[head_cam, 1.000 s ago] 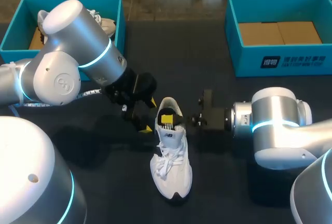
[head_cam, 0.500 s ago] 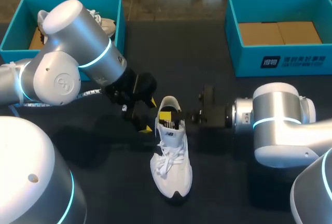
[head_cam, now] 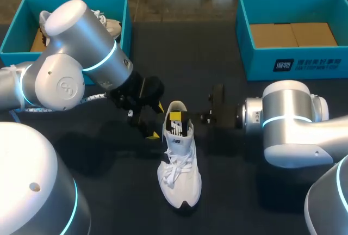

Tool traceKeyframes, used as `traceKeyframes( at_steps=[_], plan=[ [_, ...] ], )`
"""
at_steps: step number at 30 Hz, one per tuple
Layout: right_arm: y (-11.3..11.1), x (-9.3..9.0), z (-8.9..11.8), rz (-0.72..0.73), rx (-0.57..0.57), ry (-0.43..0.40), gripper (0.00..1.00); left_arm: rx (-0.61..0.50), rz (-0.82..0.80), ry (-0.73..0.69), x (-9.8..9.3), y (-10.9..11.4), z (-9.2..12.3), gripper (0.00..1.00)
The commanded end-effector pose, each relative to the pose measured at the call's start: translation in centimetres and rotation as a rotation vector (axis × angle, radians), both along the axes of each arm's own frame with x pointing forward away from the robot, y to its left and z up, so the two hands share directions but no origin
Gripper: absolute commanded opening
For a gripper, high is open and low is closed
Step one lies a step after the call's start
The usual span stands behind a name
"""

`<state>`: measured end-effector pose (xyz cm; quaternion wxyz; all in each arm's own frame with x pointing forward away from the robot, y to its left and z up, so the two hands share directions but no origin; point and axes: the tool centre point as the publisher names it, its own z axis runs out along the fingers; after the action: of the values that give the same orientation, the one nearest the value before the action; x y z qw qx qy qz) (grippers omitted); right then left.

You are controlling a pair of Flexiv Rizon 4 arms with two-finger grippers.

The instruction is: Take the shoe out of the shoebox, open the shoe tongue, remove and reinsert the insole, then place the shoe into the shoebox

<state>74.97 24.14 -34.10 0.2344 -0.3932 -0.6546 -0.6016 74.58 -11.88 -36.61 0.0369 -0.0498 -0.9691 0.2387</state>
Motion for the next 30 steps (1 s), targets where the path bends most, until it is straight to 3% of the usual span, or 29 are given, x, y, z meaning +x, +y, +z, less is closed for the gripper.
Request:
traceKeyframes(
  at_steps=[1, 6, 10, 11, 12, 13, 15, 16, 17, 20, 30],
  plan=[
    [0.4, -0.6, -1.3, 0.015, 0.005, 0.024, 0.0, -0.001, 0.001, -0.002, -0.1, 0.0, -0.1, 1.0],
    [0.6, -2.1, -1.9, -0.005, 0.001, 0.047, 0.0, -0.001, 0.001, -0.002, -0.1, 0.0, -0.1, 1.0],
    [0.5, -2.6, -1.1, -0.013, -0.009, 0.026, 0.0, -0.001, 0.001, -0.002, -0.1, 0.0, -0.1, 1.0],
    [0.3, -2.7, -0.4, -0.011, -0.008, 0.005, 0.08, -0.001, 0.001, -0.002, -0.1, 0.0, -0.1, 1.0],
    [0.3, -2.6, -0.1, -0.01, -0.009, -0.006, 0.31, -0.001, 0.001, -0.002, -0.1, 0.0, -0.1, 1.0],
    [0.2, -2.6, 0.2, -0.011, -0.014, -0.017, 0.44, -0.001, 0.001, -0.002, -0.1, 0.0, -0.1, 1.0],
    [0.1, -2.5, 0.6, -0.006, -0.014, -0.03, 0.58, -0.001, 0.001, -0.002, -0.1, 0.0, -0.1, 1.0],
    [-0.1, -2.3, 1.2, -0.002, -0.017, -0.046, 0.7, -0.001, 0.001, -0.002, -0.1, 0.0, -0.1, 1.0],
    [-0.2, -2.1, 1.4, 0.006, -0.014, -0.054, 0.73, -0.001, 0.001, -0.002, -0.1, 0.0, -0.1, 1.0],
    [-0.4, -1.8, 2.2, 0.03, -0.011, -0.073, 0.69, -0.001, 0.001, -0.002, -0.1, 0.0, -0.1, 1.0],
    [-1.6, -1.3, 3.8, 0.065, -0.052, -0.091, 0.71, -0.001, 0.001, -0.002, -0.1, 0.0, -0.1, 1.0]
  ],
)
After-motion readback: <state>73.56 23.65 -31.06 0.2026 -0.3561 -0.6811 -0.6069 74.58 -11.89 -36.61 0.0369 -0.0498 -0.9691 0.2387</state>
